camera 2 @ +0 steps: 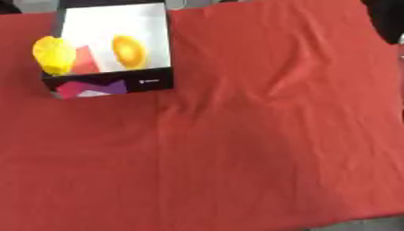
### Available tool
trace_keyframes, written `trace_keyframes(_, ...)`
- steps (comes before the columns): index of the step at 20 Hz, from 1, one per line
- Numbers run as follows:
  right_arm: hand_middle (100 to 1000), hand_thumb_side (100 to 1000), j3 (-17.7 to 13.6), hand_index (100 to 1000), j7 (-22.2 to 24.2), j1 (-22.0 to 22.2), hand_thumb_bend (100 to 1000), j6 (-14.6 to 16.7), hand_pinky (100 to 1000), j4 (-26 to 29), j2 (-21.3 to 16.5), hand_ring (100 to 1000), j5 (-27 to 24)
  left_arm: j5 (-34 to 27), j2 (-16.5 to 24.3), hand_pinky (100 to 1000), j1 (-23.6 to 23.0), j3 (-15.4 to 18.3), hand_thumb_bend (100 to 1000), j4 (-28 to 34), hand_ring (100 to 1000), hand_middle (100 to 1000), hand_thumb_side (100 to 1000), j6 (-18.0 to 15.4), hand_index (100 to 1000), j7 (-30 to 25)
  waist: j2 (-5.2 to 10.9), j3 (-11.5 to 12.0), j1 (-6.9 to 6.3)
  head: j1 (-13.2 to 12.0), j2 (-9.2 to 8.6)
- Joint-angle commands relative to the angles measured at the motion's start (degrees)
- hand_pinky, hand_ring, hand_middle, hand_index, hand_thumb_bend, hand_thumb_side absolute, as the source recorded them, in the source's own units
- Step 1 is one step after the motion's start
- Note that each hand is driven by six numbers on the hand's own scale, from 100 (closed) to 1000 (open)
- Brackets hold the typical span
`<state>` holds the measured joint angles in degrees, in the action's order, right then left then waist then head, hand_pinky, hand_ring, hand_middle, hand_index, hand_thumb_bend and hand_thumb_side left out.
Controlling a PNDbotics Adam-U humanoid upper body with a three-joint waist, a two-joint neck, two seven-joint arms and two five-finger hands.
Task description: Pick up objects on the table and place them in the box.
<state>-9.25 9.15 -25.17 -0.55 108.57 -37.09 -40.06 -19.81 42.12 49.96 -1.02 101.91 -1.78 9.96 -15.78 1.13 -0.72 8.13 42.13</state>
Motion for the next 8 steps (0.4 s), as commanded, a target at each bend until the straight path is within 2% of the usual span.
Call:
trace_keyframes(1, 719, 360, -1.02, 837, -0.14, -0.31, 100, 0.47, 1000, 0.39, -2.08, 840, 0.24, -3.67, 4.30, 846, -4.84, 3.28, 100, 6.11, 691, 702, 585, 0.55, 833, 3.45, 2.06, 0.21, 0.20, 0.71, -0.54)
trace_keyframes(4, 719, 360, -1.46, 837, -0.39, 0.28, 100, 0.90, 1000, 0.39, -1.92, 840, 0.50, -5.31, 4.29, 845, -13.07, 5.31, 100, 10.00, 686, 699, 641, 0.35, 833, 5.55, 1.81, 0.46, 0.75, 1.21, -0.82)
trace_keyframes(8, 720, 356, -1.98, 837, -0.78, 0.64, 100, 1.53, 1000, 0.33, -1.35, 840, 1.02, -6.42, 1.02, 845, -18.82, 7.15, 100, 12.49, 684, 699, 685, -0.88, 836, 6.41, 1.55, 0.81, 1.43, 1.19, -1.06)
